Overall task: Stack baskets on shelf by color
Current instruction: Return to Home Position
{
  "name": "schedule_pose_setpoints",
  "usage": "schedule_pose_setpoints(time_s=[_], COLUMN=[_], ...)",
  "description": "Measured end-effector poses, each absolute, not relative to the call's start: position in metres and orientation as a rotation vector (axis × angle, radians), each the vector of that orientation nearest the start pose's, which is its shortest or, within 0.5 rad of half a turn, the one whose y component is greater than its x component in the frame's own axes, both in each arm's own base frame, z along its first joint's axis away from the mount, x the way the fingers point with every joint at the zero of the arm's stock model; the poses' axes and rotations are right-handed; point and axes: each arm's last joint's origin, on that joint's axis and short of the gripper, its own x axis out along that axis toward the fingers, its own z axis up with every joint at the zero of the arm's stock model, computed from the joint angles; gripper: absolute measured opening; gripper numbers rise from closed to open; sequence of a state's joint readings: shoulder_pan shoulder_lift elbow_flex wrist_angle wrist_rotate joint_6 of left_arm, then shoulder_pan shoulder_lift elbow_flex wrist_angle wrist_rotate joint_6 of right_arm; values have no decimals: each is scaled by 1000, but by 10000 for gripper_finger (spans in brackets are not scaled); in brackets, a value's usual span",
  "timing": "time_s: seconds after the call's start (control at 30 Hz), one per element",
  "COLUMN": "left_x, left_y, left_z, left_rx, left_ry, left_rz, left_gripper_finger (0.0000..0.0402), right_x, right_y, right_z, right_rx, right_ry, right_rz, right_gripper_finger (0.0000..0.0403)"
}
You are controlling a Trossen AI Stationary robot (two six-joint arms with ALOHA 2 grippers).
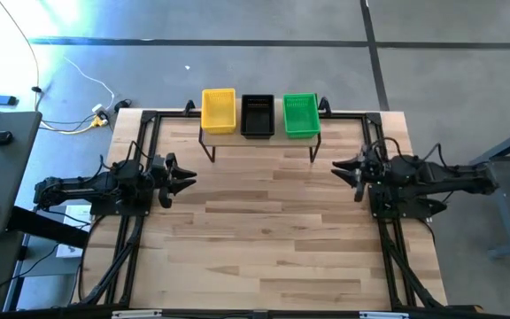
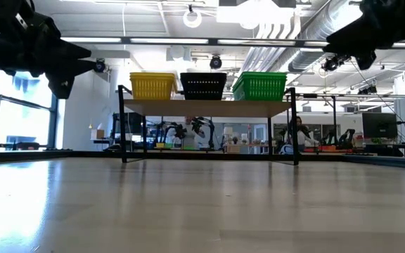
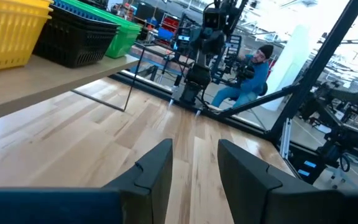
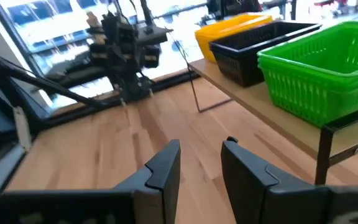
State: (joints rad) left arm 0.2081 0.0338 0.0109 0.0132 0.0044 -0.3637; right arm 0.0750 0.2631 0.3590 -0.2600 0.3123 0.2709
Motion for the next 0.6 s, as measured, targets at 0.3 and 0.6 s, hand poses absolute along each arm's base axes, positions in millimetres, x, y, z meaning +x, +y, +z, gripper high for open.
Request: schedule_pose_setpoints(time_s=[0.3, 0.6], left_x=[97, 97], left_y=[20, 21], left_z=[166, 166], left_rx=[-363, -363], left_ry=[-28, -29], left_rz=[203, 208], left_gripper_finger=[117, 117], right_x=[79, 87], right_y=[0, 2], right_z=[216, 187], right_rx=[245, 246], right_ry=[21, 83], right_rz=[-151, -84], right_gripper_finger=[103, 103])
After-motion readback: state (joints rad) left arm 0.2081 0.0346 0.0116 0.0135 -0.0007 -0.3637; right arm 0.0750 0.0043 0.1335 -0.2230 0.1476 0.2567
